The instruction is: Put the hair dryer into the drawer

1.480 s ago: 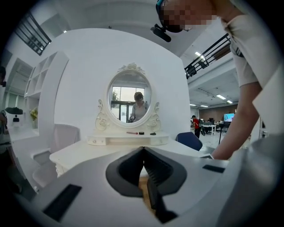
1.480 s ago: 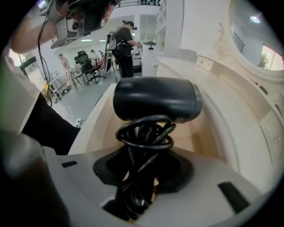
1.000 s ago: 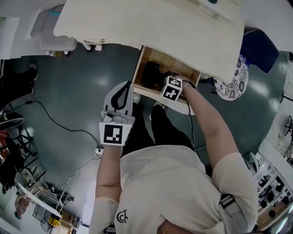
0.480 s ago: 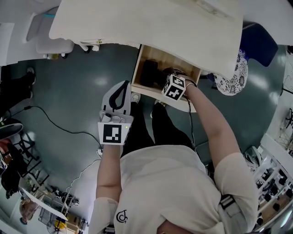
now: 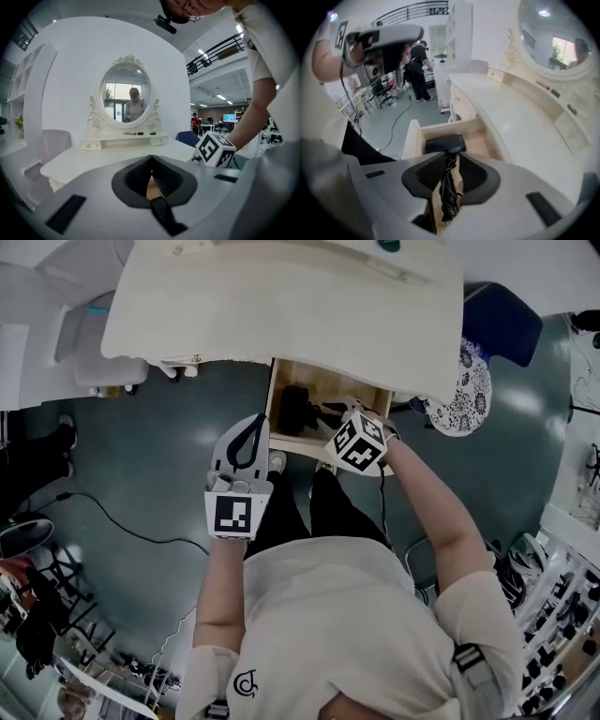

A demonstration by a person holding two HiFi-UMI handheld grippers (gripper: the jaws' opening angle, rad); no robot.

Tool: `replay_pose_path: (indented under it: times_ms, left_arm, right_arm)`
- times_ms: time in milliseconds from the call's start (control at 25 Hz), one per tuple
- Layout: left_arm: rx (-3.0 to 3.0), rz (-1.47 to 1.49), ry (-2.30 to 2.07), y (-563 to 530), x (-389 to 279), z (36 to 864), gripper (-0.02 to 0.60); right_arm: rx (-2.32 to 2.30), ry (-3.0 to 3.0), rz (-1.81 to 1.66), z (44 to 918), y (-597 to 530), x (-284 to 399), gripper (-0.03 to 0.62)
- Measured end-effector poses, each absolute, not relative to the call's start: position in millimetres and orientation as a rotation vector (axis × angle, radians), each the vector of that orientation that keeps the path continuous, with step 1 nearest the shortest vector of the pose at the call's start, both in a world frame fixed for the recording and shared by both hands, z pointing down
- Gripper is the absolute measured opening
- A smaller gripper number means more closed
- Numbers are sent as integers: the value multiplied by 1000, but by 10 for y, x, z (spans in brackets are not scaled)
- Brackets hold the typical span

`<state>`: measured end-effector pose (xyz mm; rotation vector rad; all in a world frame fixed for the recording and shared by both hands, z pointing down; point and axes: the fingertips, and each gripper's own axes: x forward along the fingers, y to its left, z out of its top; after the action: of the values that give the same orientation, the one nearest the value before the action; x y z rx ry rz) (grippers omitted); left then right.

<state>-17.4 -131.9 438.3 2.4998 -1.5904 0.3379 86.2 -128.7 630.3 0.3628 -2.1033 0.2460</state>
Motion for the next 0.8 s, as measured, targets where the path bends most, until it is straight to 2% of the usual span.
replay_pose_path:
  times_ms: [80, 160, 480, 800]
  left_arm:
    - [2516, 362, -1578, -1384, -179, 4306, 11]
    - [2521, 350, -1571, -1436, -195, 4198, 11]
    - [2637, 256, -1519, -1735, -90, 3525, 11]
    - [2895, 256, -1376, -1765, 225, 3010, 11]
  right_arm:
    - [523, -2150, 327, 6013, -1440, 882, 41]
    - [662, -2191, 393, 5713, -1567, 938, 9]
    - [1114, -2342, 337, 4415, -1876, 1210, 8]
    - [1529, -2462, 88, 3383, -1786, 1577, 6]
